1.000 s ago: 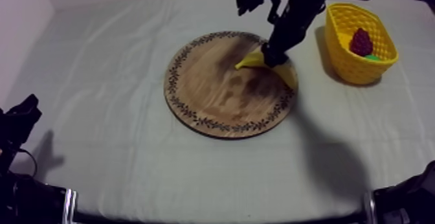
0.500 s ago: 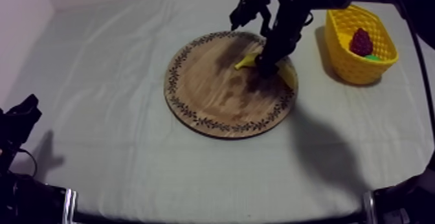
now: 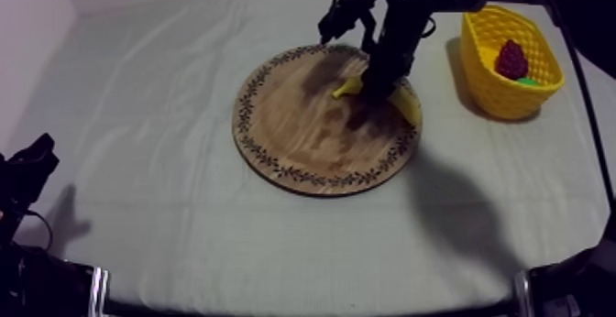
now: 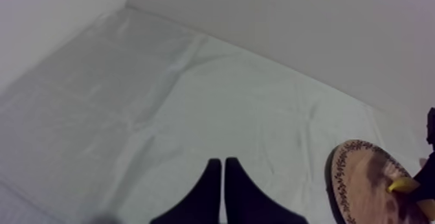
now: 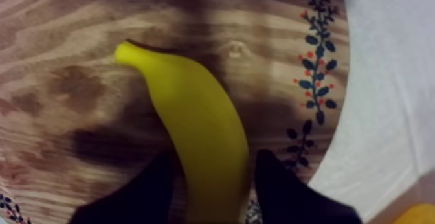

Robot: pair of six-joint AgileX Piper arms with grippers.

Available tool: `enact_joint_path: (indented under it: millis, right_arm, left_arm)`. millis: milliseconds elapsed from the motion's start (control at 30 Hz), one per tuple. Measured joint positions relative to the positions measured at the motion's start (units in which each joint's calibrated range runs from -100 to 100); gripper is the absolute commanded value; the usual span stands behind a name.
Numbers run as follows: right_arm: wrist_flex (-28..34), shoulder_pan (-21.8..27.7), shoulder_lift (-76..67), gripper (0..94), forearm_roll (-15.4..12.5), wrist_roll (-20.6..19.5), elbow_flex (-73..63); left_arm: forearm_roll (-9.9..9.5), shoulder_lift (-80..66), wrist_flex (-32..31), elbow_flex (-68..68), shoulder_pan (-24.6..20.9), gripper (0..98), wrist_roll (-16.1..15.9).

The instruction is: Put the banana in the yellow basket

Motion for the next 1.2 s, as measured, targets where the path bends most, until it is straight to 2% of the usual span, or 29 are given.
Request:
enact_joint_path:
  millis: [167,433,767,933,1200]
  right_arm:
    - [0.2,0.3,0.5,25.7,-0.5,0.5,-0.4]
    - [0.5,0.4,0.2,23.0,-0.2,0.0,-0.6]
    - [5.9,2.3,-11.3,22.5,-2.4,2.9,4.0]
    - [9.2,5.3,-20.3,23.2,-2.6,5.1,8.6]
    - [13.0,13.5,-32.9,23.7,-3.0,9.8,11.9]
  left_arm:
    - [0.0,0.0,0.0,0.0,0.0,0.1,0.0]
    - [0.0,0.0,0.0,0.0,0.0,0.1,0.0]
    - [0.0,0.0,0.0,0.0,0.0,0.1,0.0]
    - [0.0,0.0,0.0,0.0,0.0,0.1,0.0]
    - [0.0,0.0,0.0,0.0,0.0,0.1,0.0]
